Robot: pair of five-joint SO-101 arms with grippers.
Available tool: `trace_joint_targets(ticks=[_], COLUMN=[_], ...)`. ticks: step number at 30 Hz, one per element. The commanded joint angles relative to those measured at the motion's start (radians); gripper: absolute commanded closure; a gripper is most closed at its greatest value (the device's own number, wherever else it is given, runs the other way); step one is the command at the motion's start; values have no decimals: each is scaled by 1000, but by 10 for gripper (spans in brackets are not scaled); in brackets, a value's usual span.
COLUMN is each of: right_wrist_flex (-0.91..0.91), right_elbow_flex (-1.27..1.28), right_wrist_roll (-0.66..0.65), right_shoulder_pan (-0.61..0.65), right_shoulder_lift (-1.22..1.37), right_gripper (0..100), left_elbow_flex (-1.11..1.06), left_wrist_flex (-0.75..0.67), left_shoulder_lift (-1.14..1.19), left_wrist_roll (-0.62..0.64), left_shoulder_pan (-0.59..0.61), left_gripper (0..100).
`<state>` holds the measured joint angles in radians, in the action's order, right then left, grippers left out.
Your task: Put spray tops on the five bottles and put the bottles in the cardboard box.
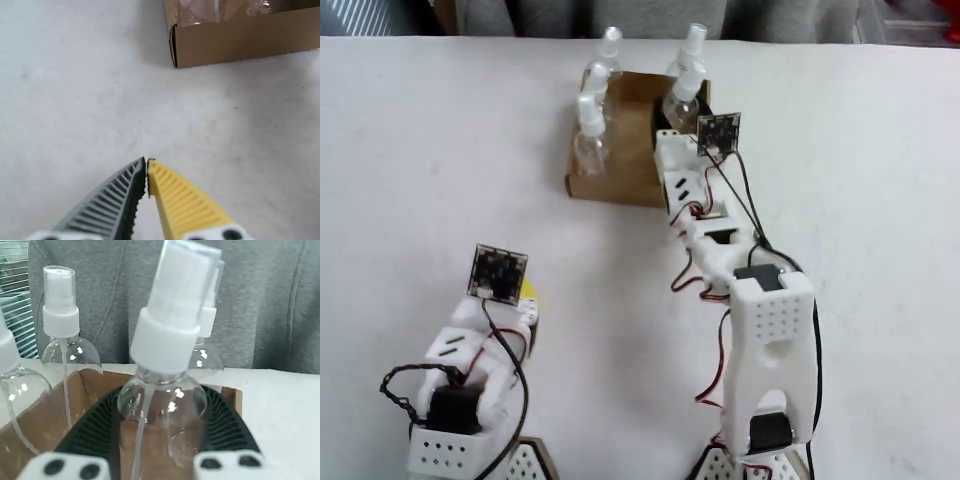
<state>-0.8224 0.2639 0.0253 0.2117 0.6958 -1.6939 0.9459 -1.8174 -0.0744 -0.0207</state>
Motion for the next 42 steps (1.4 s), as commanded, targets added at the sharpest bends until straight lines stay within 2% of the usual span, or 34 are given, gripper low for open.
trace_joint_targets(ticks=[1, 6, 11, 22, 29, 35, 40, 42], right_wrist_flex=[-18, -18, -19, -16, -13, -13, -13, -13], right_elbow_flex=[-69, -100, -100, -98, -92, -86, 26, 66], right_wrist_roll=[-3, -15, -112, -115, -114, -110, -109, -109], right_shoulder_pan=[-12, -12, -8, -2, -1, -1, 24, 44], right_shoulder_lift=[4, 38, 56, 53, 53, 41, -58, -85], right_gripper=[982, 982, 981, 978, 834, 830, 827, 794], left_elbow_flex=[0, 0, 0, 0, 0, 0, 0, 0], left_wrist_flex=[-20, -20, -20, -20, -20, -20, -20, -20], left_shoulder_lift=[-10, -10, -10, -10, -10, -10, -10, -10], left_wrist_roll=[-8, -8, -8, -8, -8, -8, -8, -8], left_shoulder_pan=[-12, -12, -12, -12, -12, -12, -12, -12], left_gripper=[973, 973, 973, 973, 973, 973, 973, 973])
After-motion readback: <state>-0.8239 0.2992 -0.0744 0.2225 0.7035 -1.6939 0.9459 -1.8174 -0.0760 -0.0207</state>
